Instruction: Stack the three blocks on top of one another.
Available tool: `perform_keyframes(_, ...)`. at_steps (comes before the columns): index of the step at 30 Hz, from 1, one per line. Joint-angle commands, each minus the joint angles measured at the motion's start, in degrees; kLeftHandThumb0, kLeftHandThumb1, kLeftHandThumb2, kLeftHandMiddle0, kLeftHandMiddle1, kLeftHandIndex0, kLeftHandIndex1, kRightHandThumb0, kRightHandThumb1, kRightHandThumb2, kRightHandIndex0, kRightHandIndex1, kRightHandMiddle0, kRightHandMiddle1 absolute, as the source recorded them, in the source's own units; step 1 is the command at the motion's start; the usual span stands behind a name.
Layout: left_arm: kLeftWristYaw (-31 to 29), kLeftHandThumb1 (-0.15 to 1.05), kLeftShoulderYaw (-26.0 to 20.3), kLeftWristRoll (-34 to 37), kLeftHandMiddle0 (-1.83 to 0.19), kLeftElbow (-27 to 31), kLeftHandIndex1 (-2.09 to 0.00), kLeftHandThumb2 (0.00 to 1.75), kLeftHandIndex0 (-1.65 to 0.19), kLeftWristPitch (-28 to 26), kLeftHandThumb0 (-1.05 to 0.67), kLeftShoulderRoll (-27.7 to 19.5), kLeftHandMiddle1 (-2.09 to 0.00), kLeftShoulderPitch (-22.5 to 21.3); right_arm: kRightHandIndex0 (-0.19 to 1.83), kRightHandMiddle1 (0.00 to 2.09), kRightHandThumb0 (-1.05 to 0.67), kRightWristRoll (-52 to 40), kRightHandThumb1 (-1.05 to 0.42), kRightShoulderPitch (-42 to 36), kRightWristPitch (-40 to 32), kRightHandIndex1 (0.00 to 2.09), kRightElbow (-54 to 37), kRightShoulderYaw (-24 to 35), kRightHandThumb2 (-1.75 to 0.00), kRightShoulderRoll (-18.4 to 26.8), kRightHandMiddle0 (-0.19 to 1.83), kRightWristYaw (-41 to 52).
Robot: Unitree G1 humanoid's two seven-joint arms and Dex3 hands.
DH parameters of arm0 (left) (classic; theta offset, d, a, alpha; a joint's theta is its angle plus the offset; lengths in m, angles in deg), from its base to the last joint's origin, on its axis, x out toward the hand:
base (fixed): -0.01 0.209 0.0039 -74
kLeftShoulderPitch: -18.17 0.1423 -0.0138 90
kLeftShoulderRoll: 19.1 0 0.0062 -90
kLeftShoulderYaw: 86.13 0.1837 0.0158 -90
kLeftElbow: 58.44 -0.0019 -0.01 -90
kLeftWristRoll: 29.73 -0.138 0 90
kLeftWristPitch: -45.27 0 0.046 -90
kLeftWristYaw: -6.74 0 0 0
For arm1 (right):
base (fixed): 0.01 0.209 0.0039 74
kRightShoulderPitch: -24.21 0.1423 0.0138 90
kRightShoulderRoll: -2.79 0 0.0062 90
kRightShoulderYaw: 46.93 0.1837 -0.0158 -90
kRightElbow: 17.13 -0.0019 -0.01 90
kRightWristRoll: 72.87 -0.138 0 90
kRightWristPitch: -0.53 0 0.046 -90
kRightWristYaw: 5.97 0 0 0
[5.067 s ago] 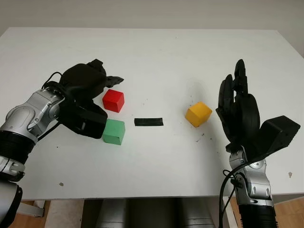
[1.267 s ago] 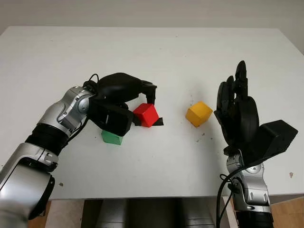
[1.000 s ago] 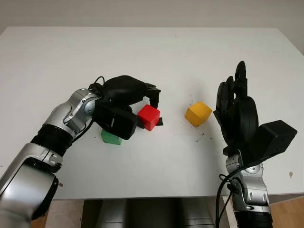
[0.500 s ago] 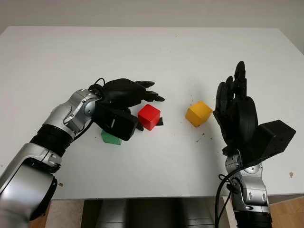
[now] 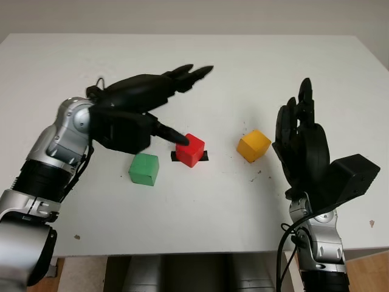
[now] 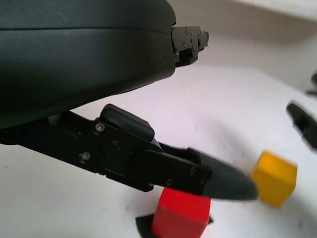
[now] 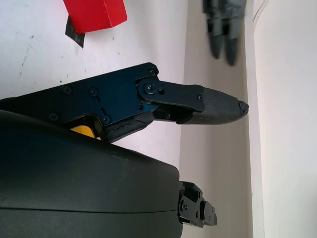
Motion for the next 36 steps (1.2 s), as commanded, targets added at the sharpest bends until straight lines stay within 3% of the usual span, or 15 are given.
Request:
perform_keyframes(1,2.37,1.05,-3.23,1.89,0.19,-0.81,0.00,0.65,0.19,1.57,-0.99,-1.34,0.00,2.70,-0.17,0.03,-0.77,-0.03,-1.05,0.29,-0.98,0.02,-1.71,0.66,-0.38,1.30,-0.17,0.07)
perform_keyframes(4,4.71,1.05,-6.80,5.00,0.19,-2.00,0.00,0.70,0.19,2.48,-0.96,-1.63,0.00,5.06,-0.15,0.05,-0.78,-1.37,-1.05,1.79,-2.37,0.04,-2.02,1.88,-0.25,2.69,-0.14,0.91)
perform_keyframes(7,4.60,1.05,-9.26,8.02,0.19,-2.03,0.00,0.70,0.19,1.81,-0.90,-2.23,0.00,7.83,-0.15,0.06,-0.81,0.41,-1.05,3.41,-1.85,0.04,-1.51,2.44,-0.13,7.01,-0.12,2.98)
perform_keyframes(11,6.40,1.05,-11.87,9.95,0.18,-2.61,-0.03,0.69,0.17,1.73,-0.90,-2.16,-0.02,12.31,-0.11,0.10,-0.67,1.93,-0.94,6.29,-2.77,0.06,0.48,3.36,-0.04,13.94,-0.03,7.34)
perform_keyframes(15,9.66,1.05,-14.96,12.33,0.19,-1.75,-0.04,0.70,0.19,0.97,-0.91,-0.59,0.00,18.95,-0.06,0.16,-0.58,7.23,-0.83,10.42,-4.71,0.08,1.92,2.18,-0.02,25.70,0.13,14.68)
perform_keyframes(20,13.79,1.05,-16.64,13.29,0.19,-1.26,-0.02,0.71,0.19,0.39,-0.90,1.70,0.00,24.01,0.01,0.16,-0.61,13.76,-0.75,14.25,0.28,0.10,5.87,-0.13,-0.03,34.78,0.24,19.75)
perform_keyframes(30,16.83,1.05,-17.99,14.72,0.19,-1.56,-0.02,0.69,0.19,-0.48,-0.90,3.29,0.00,28.18,0.08,0.14,-0.53,23.20,-0.68,19.46,8.53,0.09,9.52,-5.10,-0.05,43.74,0.49,25.11)
perform_keyframes(36,16.67,1.05,-18.33,15.33,0.19,-1.50,-0.04,0.68,0.19,-1.10,-0.90,3.24,0.00,28.19,0.07,0.10,-0.58,31.19,-0.71,22.73,12.36,0.07,9.20,-9.35,-0.06,47.72,0.50,27.01)
